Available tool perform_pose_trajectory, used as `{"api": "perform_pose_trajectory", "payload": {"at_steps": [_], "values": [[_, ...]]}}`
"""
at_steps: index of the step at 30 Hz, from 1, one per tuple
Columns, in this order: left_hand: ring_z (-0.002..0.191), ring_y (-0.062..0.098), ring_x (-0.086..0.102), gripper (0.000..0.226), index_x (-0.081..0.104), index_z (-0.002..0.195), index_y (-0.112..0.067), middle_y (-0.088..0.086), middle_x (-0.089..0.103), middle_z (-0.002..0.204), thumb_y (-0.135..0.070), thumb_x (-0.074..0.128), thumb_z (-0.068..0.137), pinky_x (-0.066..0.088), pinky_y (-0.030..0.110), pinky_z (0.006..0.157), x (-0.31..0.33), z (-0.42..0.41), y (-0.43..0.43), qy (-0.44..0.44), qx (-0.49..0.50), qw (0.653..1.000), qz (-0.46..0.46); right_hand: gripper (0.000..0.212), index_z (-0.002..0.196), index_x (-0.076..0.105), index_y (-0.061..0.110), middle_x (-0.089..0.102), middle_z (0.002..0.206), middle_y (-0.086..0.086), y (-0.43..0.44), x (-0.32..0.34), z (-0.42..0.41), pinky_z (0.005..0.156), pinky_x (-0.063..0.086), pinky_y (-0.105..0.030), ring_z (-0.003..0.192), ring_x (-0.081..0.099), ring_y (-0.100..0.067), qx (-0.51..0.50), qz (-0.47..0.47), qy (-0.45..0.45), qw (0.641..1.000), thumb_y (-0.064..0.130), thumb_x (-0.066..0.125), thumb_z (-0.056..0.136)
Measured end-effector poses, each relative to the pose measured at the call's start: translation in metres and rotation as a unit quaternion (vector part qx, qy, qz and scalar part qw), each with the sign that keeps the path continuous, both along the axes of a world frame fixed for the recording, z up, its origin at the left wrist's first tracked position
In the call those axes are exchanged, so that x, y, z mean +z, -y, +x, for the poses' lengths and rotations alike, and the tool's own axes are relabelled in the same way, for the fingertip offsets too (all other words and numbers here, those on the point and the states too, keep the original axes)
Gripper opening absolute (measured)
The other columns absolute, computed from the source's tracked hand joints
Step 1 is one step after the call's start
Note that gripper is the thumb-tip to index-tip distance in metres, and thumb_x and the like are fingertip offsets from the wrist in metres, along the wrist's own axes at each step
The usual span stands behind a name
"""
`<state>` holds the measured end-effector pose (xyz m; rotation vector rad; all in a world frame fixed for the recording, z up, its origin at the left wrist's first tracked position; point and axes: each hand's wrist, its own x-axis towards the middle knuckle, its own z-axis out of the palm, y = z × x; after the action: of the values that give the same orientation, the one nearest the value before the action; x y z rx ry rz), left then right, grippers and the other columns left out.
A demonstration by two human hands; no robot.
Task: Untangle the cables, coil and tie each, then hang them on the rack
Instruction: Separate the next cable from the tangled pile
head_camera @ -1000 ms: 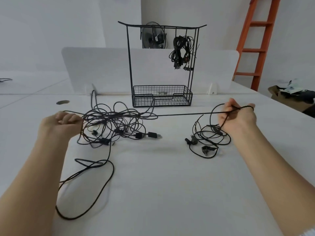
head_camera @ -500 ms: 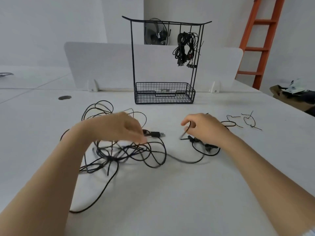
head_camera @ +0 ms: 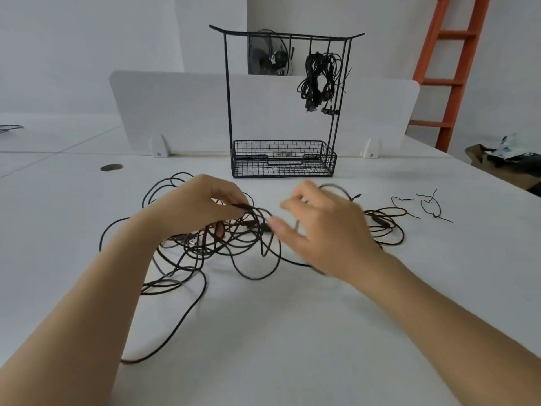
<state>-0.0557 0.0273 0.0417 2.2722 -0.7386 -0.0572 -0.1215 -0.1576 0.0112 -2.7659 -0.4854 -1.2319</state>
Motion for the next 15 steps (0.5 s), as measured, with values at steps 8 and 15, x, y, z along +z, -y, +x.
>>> {"api": "perform_pose_trajectory", "payload": {"at_steps": [8,15], "values": [[0.056,0.01,0.051,0.034,0.076,0.07,-0.034,-0.008,0.064,0.06,-0.003,0.067,0.078,0.044,0.015,0.054,0.002,-0.007,0.004,-0.051,-0.04,0.981,-0.181,0.03,0.115,0.053,0.029,0.056,0.1,0.004,-0.012,-0.008,0.005,0.076,0.041,-0.02,0.086,0.053,-0.009,0.119,0.408,-0.403,0.811,0.027,0.06,0.086],[0.052,0.004,0.048,0.016,0.073,0.07,-0.029,-0.013,0.059,0.06,-0.015,0.08,0.07,0.036,0.011,0.049,0.003,-0.001,-0.004,-0.079,-0.008,0.991,-0.106,0.022,0.065,0.054,0.012,0.051,0.047,0.003,-0.008,-0.001,0.014,0.037,0.029,-0.017,0.034,0.041,-0.007,0.192,0.677,-0.325,0.631,-0.001,0.058,0.083]]}}
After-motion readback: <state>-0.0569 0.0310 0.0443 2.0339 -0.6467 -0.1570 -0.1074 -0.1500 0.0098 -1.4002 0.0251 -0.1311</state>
